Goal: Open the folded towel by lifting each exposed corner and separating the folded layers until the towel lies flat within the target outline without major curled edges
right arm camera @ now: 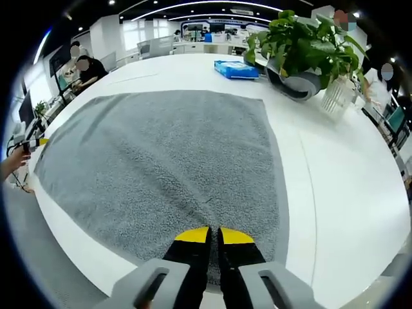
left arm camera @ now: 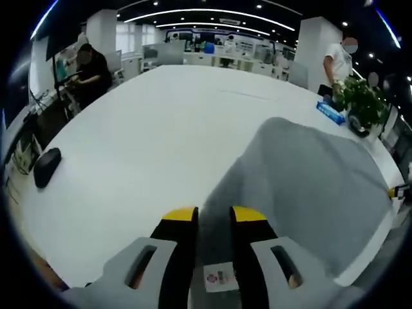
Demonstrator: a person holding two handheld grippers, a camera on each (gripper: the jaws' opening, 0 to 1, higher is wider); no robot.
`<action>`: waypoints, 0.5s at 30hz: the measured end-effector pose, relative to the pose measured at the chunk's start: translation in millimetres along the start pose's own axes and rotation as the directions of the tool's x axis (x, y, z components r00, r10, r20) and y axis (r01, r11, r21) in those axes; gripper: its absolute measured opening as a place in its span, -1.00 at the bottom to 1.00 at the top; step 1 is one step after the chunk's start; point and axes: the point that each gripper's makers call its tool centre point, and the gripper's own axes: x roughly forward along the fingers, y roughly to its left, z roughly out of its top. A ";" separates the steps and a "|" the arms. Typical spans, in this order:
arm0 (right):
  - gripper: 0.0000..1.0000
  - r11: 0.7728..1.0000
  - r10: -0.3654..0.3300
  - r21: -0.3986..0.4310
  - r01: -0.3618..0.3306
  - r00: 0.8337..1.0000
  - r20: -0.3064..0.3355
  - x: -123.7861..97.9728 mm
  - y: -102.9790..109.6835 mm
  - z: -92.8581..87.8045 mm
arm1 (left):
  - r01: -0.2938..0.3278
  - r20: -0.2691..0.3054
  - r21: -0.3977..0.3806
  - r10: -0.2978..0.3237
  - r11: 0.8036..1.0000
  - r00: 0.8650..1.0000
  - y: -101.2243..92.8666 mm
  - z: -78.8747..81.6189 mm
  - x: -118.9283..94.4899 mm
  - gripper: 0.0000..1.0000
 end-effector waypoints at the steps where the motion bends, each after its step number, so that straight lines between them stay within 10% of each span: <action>1: -0.97 1.000 -0.001 0.000 0.001 1.000 -0.001 0.0 0.2 0.0 | 0.004 0.000 0.007 -0.004 1.000 1.000 -2.2 3.1 3.2 -0.62; 15: -0.97 1.000 -0.006 0.002 0.006 1.000 -0.002 0.4 -0.2 0.2 | 0.045 -0.047 0.087 -0.041 0.995 0.998 -36.4 18.6 46.1 -0.72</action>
